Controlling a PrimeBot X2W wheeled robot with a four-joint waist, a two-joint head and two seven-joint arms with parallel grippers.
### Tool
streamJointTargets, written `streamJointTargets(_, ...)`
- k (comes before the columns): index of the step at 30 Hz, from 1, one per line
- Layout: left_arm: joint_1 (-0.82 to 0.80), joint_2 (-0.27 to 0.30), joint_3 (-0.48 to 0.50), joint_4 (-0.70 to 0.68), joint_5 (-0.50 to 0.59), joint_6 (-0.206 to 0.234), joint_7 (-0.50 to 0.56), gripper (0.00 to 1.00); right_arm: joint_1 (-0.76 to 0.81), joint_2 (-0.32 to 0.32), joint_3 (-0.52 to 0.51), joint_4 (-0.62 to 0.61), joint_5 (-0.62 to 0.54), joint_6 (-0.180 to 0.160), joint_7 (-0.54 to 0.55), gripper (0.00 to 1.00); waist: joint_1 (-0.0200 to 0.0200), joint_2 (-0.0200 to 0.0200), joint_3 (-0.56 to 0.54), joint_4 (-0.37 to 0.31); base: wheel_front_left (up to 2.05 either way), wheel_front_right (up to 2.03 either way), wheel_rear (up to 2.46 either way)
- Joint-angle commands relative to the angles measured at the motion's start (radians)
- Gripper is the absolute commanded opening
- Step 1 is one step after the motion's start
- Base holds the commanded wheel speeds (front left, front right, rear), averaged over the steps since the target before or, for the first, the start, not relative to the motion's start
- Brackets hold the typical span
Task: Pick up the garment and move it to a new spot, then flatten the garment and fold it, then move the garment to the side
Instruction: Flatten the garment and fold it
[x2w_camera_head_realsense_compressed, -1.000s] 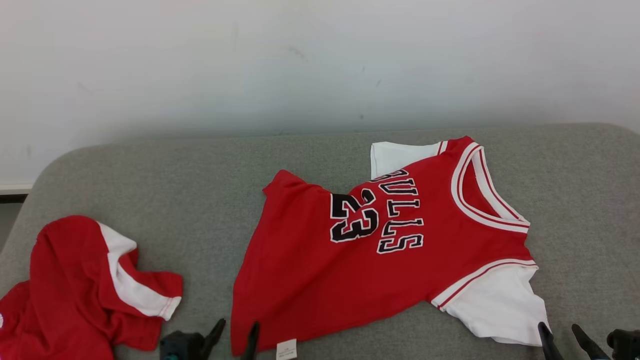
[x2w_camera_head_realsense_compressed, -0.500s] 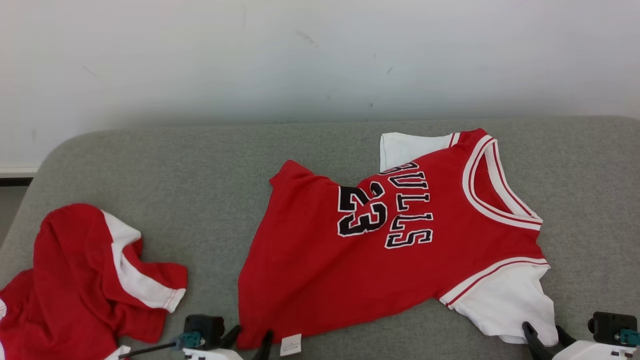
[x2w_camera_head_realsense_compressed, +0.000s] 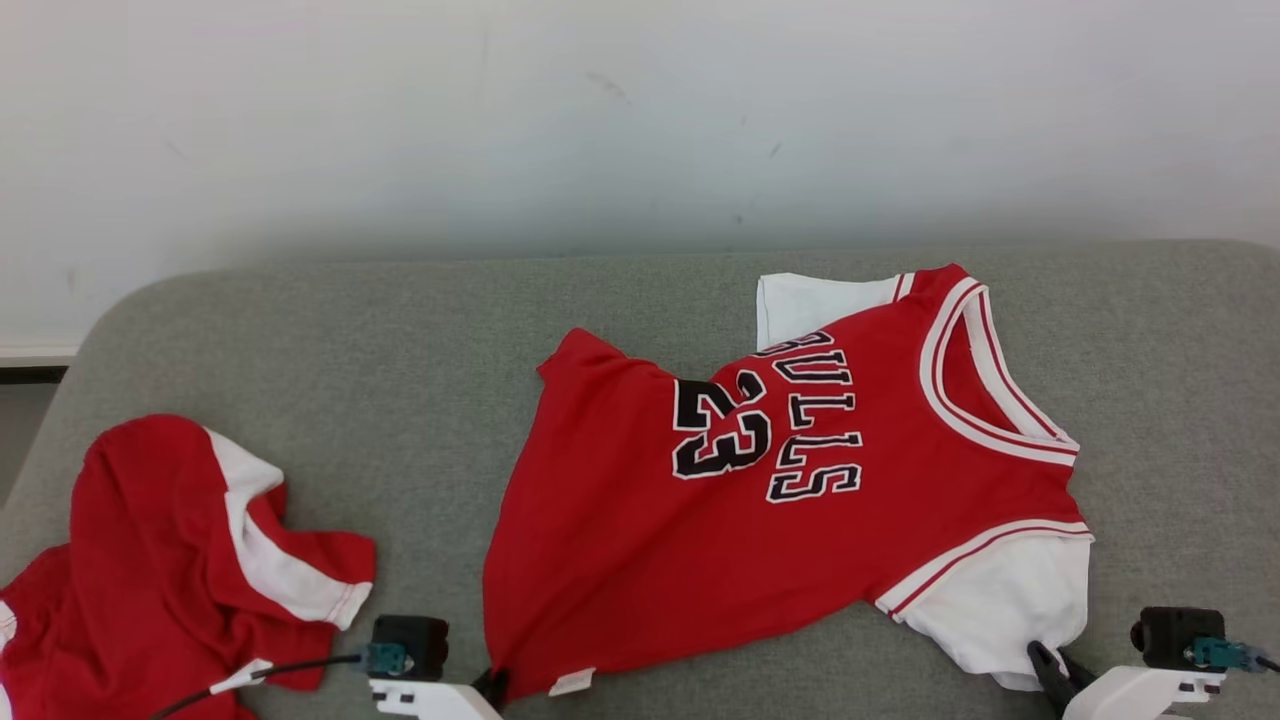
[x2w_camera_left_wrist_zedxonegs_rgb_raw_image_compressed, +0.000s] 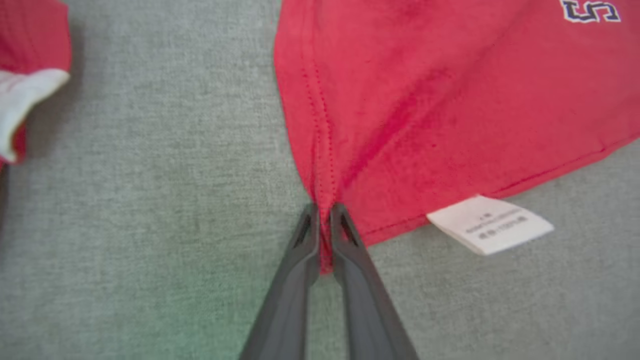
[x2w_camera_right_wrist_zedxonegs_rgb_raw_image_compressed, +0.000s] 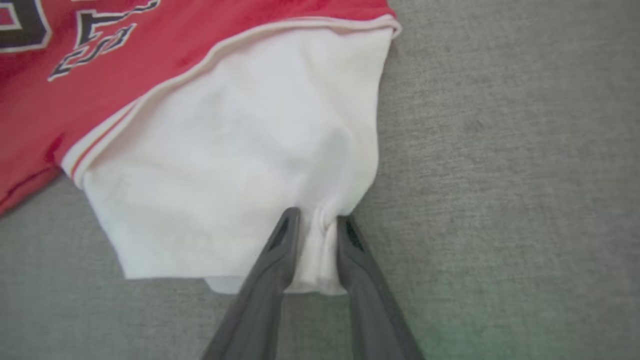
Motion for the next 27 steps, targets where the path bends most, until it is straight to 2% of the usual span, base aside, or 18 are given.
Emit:
streamJointTargets(1,0.036,0.001,-0.009,0.009,-0.006,-0.001,0.017,0.0,0.02,0.038,0.038,0.019,0.009,0.013,0.004,0.0,0.0001,0.0,-0.007,0.0,0.0,0.0,0.0)
streamJointTargets(9,0.058,0.015,-0.002,-0.08,-0.015,0.01,-0.015,0.0,0.026,-0.019,0.016,-0.04,0.04,0.01,-0.104,0.0,0.0001,0.0,-0.035,-0.005,0.0,0.0,0.0)
streamJointTargets(16,0.047,0.031,0.008,-0.155,-0.019,0.007,-0.068,0.0,0.055,-0.054,-0.03,-0.167,0.113,0.009,-0.189,0.0,0.0001,0.0,-0.044,-0.011,0.0,0.0,0.0)
streamJointTargets(21,-0.004,0.046,0.011,-0.176,-0.025,-0.01,-0.081,0.0,0.046,-0.053,-0.064,-0.254,0.201,0.009,-0.208,0.0,0.0001,0.0,-0.023,-0.025,0.0,0.0,0.0)
streamJointTargets(27,-0.149,0.076,0.038,-0.179,-0.027,-0.035,-0.115,0.0,-0.055,-0.06,-0.053,-0.35,0.263,0.009,-0.201,0.0,0.0001,0.0,0.054,-0.045,0.0,0.0,0.0)
